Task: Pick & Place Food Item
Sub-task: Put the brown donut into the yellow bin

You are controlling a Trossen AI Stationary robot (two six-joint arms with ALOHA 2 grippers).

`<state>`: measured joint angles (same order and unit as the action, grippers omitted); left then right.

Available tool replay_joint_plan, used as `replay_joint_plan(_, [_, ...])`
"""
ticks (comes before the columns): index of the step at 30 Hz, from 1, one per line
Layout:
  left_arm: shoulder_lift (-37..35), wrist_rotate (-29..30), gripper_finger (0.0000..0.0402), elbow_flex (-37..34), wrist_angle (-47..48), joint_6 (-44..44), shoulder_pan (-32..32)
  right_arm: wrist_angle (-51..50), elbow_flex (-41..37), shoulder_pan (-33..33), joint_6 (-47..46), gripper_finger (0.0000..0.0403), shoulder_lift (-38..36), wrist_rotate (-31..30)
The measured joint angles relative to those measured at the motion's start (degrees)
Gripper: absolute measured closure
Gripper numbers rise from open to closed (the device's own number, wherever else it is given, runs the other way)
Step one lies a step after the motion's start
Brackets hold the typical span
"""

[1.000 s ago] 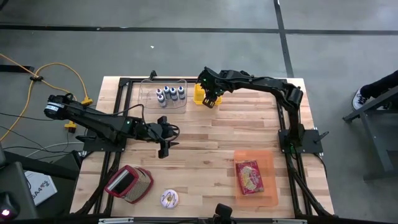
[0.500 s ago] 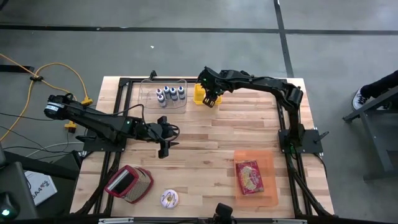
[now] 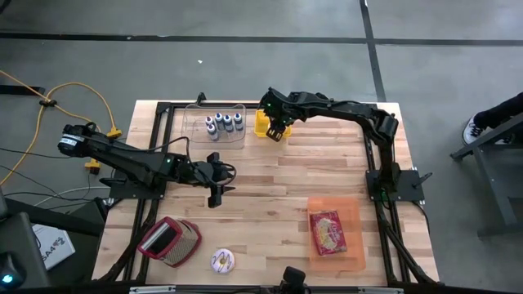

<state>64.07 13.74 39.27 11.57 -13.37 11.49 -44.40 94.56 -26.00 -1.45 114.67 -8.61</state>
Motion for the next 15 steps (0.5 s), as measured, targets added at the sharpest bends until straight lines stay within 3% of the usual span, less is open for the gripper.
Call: replay_joint_plan(15, [0.0,0.0,0.0213,0.0,0.0,-0.2,0.0,0.0,0.0,0.0,0.4,0.0257,0.0,1.3])
